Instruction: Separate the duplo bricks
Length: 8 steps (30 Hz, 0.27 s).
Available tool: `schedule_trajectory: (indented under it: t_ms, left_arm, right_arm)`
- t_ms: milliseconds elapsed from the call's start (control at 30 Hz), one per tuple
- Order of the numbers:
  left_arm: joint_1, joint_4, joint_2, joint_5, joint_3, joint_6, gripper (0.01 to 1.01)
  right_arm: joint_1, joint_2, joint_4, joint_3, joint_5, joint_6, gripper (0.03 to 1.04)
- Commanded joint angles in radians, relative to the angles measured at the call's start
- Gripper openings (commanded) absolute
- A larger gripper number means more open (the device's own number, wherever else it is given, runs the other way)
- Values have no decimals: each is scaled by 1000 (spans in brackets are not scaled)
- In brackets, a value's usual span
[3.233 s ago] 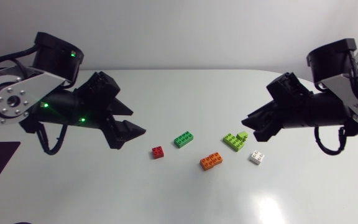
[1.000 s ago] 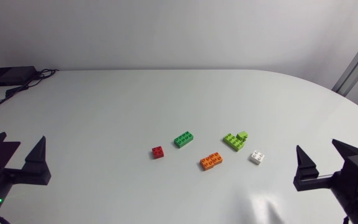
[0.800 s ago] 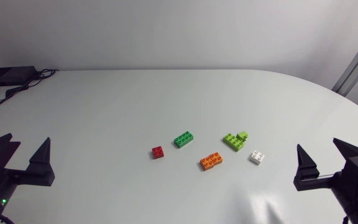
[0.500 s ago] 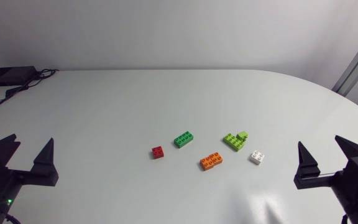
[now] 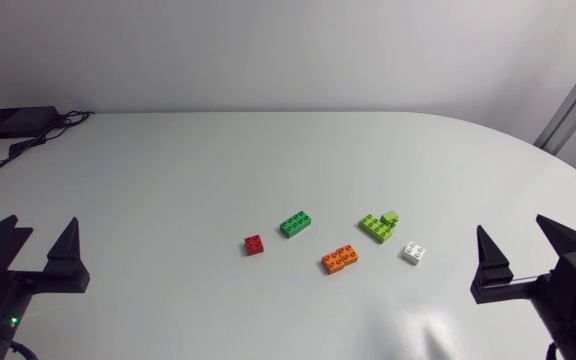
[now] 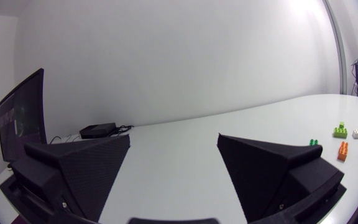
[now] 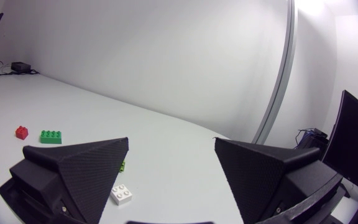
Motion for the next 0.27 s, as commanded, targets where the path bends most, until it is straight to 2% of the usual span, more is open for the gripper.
schedule_trajectory:
  t_ms: [0, 233]
  left_arm:
    - [2, 7, -17, -1, -22, -25, 987]
    - [2, 7, -17, -1, -22, -24, 987]
  right_arm:
    - [3, -10, 31, -56, -8, -6, 1002]
    - [3, -7, 25, -54, -10, -3, 1002]
